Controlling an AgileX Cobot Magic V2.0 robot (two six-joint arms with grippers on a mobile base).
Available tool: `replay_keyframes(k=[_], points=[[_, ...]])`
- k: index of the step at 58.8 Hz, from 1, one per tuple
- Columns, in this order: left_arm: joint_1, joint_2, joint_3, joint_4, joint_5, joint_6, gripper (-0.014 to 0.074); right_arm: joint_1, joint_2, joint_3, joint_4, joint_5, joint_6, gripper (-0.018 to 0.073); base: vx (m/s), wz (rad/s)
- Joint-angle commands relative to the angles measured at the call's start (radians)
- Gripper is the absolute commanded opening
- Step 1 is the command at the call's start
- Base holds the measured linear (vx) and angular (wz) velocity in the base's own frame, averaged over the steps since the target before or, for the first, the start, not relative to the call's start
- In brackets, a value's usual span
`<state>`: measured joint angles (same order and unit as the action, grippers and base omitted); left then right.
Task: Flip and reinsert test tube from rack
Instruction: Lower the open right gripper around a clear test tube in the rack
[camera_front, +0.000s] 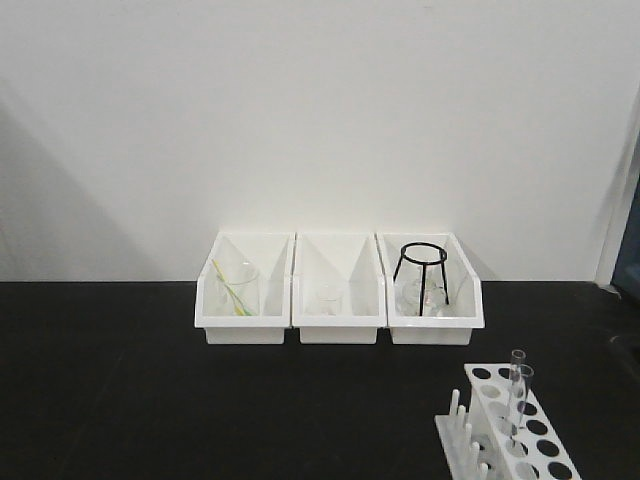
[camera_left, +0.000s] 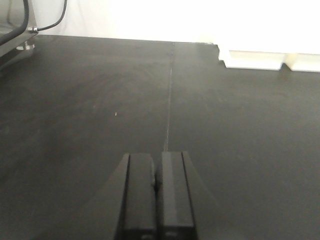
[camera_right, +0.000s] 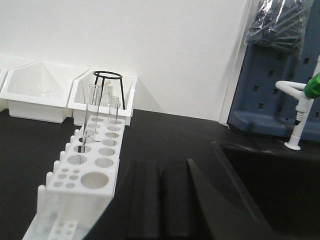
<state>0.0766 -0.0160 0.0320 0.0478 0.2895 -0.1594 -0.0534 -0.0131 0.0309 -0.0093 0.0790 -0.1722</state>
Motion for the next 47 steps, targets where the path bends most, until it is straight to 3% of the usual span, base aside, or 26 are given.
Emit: replay_keyframes(k=[1,47], points=[[-0.007,-0.012,0.0,-0.004,-0.087,0.0,-0.0006,-0.005,-0.008,0.001,-0.003,-0.09,-0.011,-0.0009,0.24,0.04],[-0.007,-0.012,0.0,-0.004,-0.087,0.0,-0.0006,-0.005,-0.008,0.001,-0.003,-0.091,-0.011,-0.0009,0.09,0.01]])
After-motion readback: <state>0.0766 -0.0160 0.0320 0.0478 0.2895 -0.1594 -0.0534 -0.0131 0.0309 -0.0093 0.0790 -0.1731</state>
